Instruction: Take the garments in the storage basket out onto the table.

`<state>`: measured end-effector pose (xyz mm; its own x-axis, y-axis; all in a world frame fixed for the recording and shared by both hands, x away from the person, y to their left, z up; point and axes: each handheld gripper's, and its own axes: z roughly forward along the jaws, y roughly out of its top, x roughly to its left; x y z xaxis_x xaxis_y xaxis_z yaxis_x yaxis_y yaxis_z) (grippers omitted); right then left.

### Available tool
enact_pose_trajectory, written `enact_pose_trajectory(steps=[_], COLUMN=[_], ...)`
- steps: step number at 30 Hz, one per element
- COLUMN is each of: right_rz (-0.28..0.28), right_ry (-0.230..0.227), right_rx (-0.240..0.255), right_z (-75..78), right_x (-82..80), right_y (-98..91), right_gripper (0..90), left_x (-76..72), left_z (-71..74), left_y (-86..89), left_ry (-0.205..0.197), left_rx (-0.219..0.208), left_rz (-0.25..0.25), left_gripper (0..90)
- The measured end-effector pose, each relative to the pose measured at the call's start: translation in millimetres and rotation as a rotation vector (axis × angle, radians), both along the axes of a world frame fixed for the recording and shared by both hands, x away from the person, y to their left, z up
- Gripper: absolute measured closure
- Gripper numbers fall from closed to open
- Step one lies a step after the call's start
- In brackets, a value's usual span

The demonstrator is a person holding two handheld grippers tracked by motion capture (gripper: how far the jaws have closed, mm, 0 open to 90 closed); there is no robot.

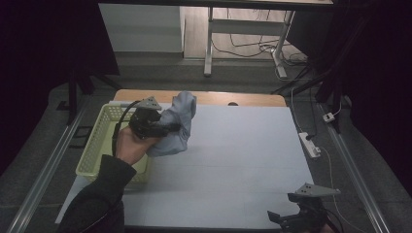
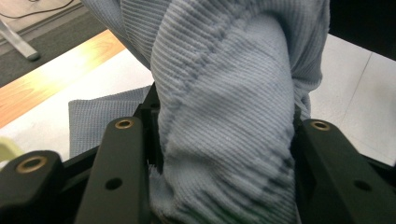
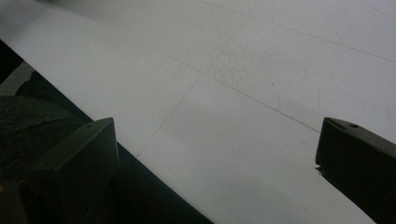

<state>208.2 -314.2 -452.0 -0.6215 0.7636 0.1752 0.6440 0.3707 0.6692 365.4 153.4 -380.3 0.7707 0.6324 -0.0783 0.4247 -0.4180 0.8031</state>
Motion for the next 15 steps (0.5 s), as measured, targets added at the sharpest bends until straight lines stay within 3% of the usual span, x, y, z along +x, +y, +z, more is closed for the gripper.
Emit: enact_pose_trajectory(steps=[15], right_rz=[0.003], right_ry=[0.003], right_rx=[-0.002], right_z=[-0.2], right_x=[0.2], right_y=[0.2], right_gripper=[0.0], left_x=[15.2], left_z=[-1.0], left_y=[-32.1], left_ry=[0.02], left_rx=[-0.007], left_rz=[-0.042], left_gripper=[54.0])
